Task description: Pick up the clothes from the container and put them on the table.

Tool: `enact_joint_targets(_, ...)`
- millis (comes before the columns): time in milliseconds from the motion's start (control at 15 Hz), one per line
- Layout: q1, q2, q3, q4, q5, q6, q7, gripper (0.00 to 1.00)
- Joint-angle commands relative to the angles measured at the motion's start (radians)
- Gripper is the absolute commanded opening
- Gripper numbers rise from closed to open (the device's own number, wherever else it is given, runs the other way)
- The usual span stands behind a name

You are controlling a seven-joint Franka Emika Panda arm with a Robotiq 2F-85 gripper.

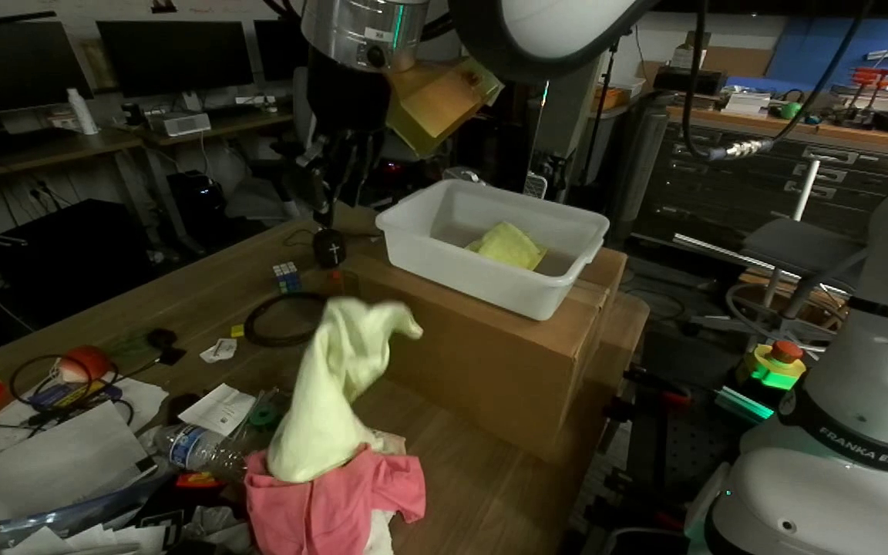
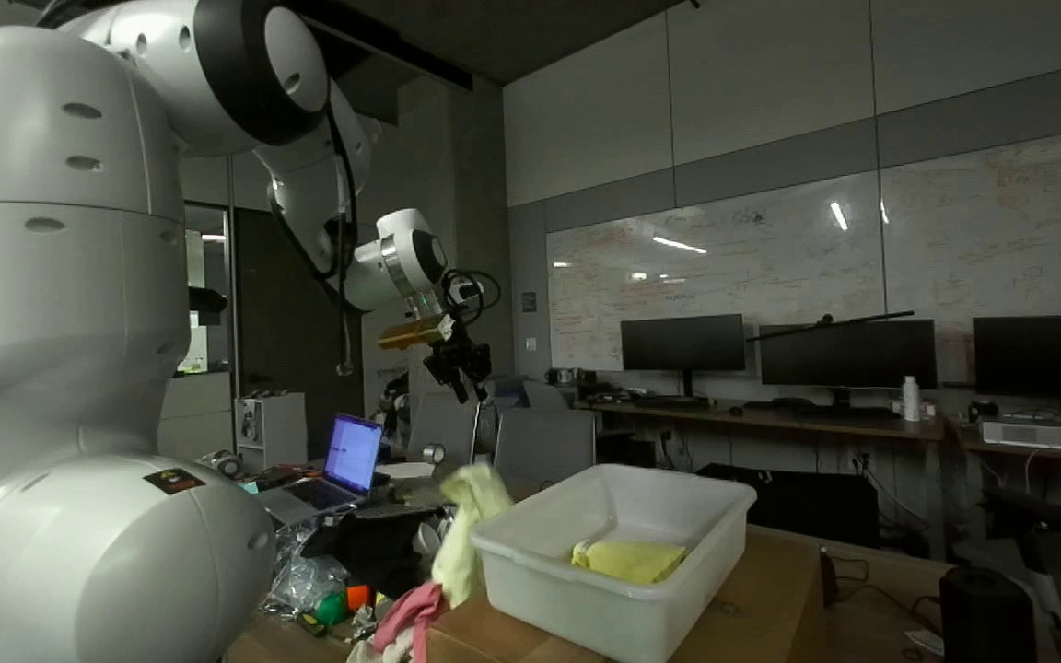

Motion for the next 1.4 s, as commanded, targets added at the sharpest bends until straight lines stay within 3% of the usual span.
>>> enact_joint_targets(0,0.026,0.019,-0.04,0.04,-0.041,-0.063,-0.001,0.77)
enact_joint_targets(200,0.017,0.008,-0.067,0.025,-0.056,-0.131,0.024,0.99)
enact_joint_targets(267,0.014,0.006,-0.078,0.023,-0.051,-0.164,0.022,1.0)
enact_joint_targets(533,-0.007,-0.007,-0.132,-0.007,-0.022,-0.288,0.02,1.0)
enact_joint_targets(800,-0.045,-0.017,-0.197,-0.048,0.055,-0.336,-0.008,1.0)
enact_joint_targets(1333,-0.166,-0.072,-0.342,-0.203,0.402,-0.264,-0.145,1.0)
